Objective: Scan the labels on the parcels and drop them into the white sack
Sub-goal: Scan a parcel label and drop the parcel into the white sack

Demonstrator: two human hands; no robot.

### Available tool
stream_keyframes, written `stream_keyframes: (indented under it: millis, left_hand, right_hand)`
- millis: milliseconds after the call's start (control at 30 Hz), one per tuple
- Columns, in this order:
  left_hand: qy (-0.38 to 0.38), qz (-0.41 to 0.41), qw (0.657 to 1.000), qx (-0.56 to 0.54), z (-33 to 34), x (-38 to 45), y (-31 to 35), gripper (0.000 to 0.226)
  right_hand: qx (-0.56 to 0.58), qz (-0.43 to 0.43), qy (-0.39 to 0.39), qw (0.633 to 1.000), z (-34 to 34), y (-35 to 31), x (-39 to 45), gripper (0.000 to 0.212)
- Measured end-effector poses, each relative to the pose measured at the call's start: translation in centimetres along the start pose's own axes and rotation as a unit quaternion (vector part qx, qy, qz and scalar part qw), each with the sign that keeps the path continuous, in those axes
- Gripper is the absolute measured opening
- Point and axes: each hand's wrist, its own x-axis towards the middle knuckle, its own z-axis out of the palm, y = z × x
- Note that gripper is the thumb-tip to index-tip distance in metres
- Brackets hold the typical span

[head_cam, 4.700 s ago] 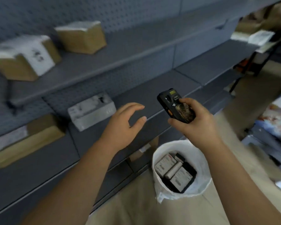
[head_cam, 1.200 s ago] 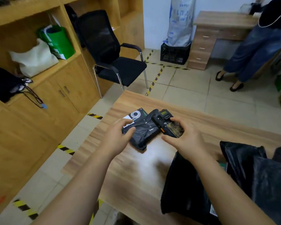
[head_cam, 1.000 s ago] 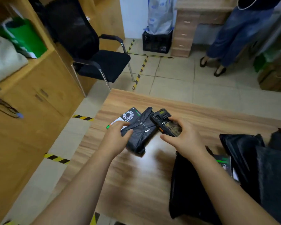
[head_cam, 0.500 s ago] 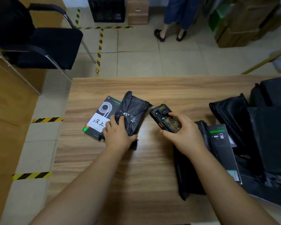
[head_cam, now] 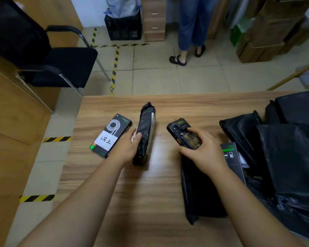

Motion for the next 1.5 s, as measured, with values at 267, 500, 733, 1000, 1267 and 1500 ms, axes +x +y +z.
stream_keyframes:
  millis: [267, 500, 733, 1000, 1267, 1500]
  left_hand:
    - [0.035, 0.082, 0.986, 0.138, 3.1, -0.5, 3.4, 0.053]
    - [0.074, 0.001, 0.983, 0.167, 3.1, -0.9, 4.3, 0.072]
    - [0.134, -0.089, 0.986, 0.047, 3.9, -2.7, 5.7, 0.048]
    - [0.201, 0.028, 0.927, -0.315, -0.3, -6.1, 12.5, 0.041]
    - [0.238, 0.098, 0.893, -0.370, -5.5, -8.6, 16.8, 0.051]
    - [0.271, 0.124, 0.882, -0.366, -7.6, -10.5, 16.1, 0.051]
  right_hand:
    - [0.014, -0.007, -0.028, 1.000, -2.7, 2.2, -0.5, 0.064]
    - [0.019, -0.014, -0.049, 0.999, -5.0, 4.1, -1.1, 0.065]
    - [0.009, -0.035, -0.079, 0.996, -7.5, 4.2, -1.4, 0.066]
    - [0.045, -0.119, -0.043, 0.991, -13.1, -2.6, 0.3, 0.066]
    - [-0.039, -0.179, -0.063, 0.981, -17.9, -9.6, -1.5, 0.066]
    - [-0.090, -0.198, -0.081, 0.973, -18.0, -12.3, -4.3, 0.064]
